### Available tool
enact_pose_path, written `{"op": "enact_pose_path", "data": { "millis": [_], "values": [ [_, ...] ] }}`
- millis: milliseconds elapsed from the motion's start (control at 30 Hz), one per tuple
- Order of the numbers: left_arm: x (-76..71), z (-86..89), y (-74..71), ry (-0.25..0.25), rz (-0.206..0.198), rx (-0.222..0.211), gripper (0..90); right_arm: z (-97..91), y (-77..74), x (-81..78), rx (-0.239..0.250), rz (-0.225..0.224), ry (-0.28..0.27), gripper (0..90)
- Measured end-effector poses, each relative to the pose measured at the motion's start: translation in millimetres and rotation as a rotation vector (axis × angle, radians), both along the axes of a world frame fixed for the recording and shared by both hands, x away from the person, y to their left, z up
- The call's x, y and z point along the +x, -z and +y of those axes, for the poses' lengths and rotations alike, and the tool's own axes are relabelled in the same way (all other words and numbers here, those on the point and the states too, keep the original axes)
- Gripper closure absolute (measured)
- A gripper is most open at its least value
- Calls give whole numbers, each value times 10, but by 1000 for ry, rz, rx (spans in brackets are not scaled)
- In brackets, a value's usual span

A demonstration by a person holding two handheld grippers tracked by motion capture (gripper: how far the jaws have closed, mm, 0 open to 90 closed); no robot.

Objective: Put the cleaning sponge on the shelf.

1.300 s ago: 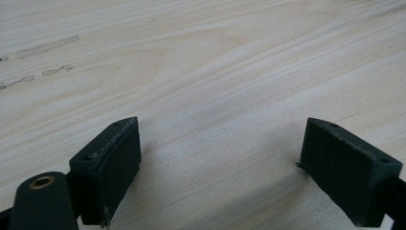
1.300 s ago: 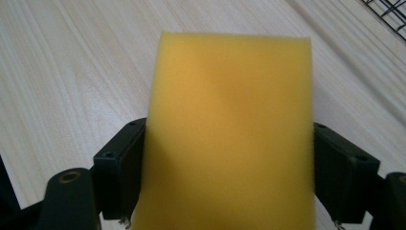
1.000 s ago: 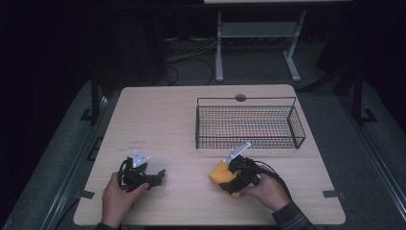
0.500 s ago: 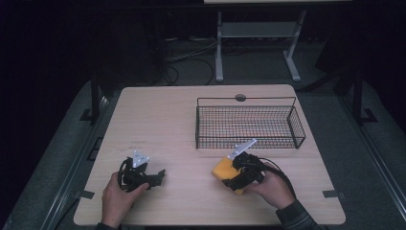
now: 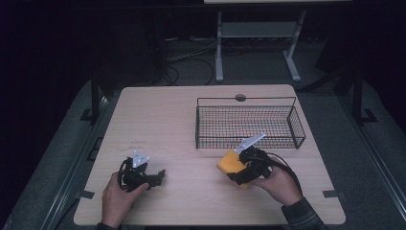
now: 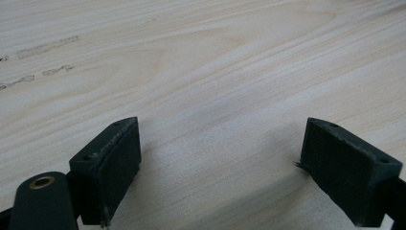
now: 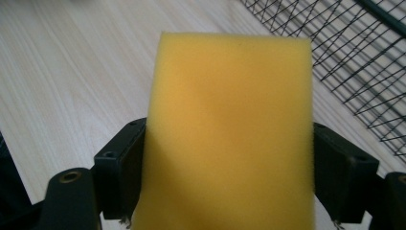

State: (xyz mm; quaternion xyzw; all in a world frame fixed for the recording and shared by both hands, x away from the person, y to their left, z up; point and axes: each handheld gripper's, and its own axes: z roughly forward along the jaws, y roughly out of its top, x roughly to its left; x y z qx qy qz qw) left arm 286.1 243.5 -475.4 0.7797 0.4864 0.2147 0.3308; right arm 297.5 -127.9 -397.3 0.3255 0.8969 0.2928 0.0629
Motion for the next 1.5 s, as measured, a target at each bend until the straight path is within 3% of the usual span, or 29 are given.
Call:
{"op": "enact_pose_path", "data": {
  "millis": [833, 1500],
  "values": [
    [3, -2, 1, -1, -3, 0, 128, -237, -367, 214, 10, -62, 65, 224],
    [9, -3, 1, -3, -4, 1, 128, -594, -467, 411, 13, -79, 166, 224]
  ]
}}
